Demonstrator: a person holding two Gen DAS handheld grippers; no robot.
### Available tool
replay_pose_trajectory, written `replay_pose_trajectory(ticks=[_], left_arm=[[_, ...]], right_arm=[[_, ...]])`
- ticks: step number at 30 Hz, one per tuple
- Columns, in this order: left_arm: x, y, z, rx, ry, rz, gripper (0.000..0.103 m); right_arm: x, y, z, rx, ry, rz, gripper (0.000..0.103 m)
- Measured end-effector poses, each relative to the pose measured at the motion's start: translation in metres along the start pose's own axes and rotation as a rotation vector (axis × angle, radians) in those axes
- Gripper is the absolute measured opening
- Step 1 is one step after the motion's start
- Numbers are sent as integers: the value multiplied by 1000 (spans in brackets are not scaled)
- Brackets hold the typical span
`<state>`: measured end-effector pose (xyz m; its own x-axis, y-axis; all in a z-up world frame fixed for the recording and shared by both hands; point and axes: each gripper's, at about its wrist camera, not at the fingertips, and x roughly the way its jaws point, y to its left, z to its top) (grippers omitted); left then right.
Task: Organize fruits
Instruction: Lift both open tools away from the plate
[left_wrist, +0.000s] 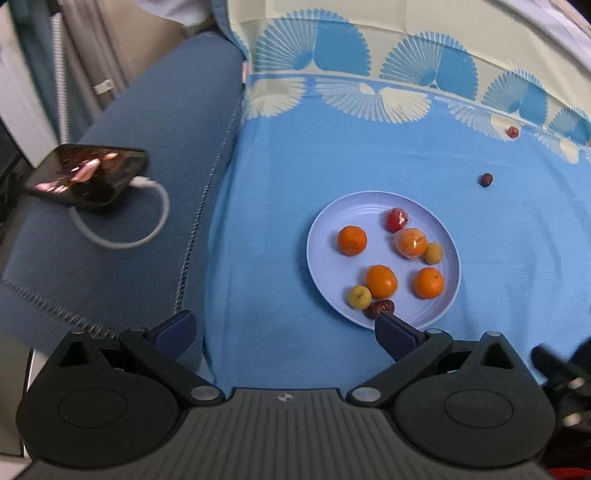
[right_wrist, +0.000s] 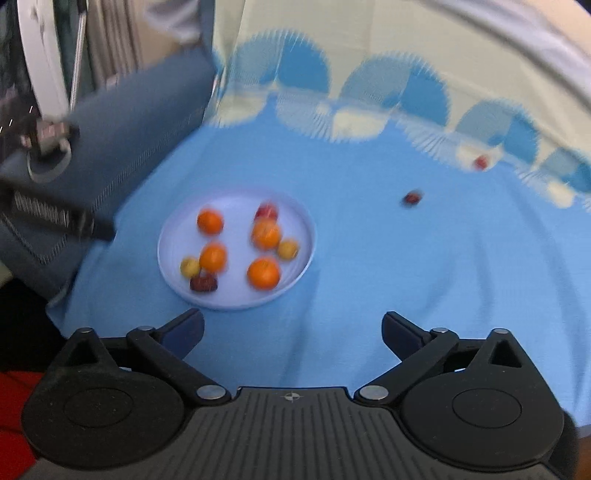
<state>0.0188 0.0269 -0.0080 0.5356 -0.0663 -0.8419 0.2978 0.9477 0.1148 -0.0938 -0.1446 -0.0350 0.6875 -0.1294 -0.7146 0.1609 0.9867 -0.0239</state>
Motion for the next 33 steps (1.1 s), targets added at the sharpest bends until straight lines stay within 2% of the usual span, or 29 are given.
replay_pose_trajectory(ticks=[4, 15, 22, 33], left_arm=[[-26, -5, -13, -5, -26, -40, 103], [-76, -26, -41, 40, -101, -37, 103], [-85, -27, -47, 49, -113, -23, 103], [-82, -25, -49, 46, -97, -26, 103]], right_arm=[[-43, -3, -2, 24, -119, -7, 102], [-95, 12, -22, -34, -244, -3, 102], [-107, 17, -27, -32, -271, -4, 102], [-106, 20, -28, -56, -267, 0, 102]])
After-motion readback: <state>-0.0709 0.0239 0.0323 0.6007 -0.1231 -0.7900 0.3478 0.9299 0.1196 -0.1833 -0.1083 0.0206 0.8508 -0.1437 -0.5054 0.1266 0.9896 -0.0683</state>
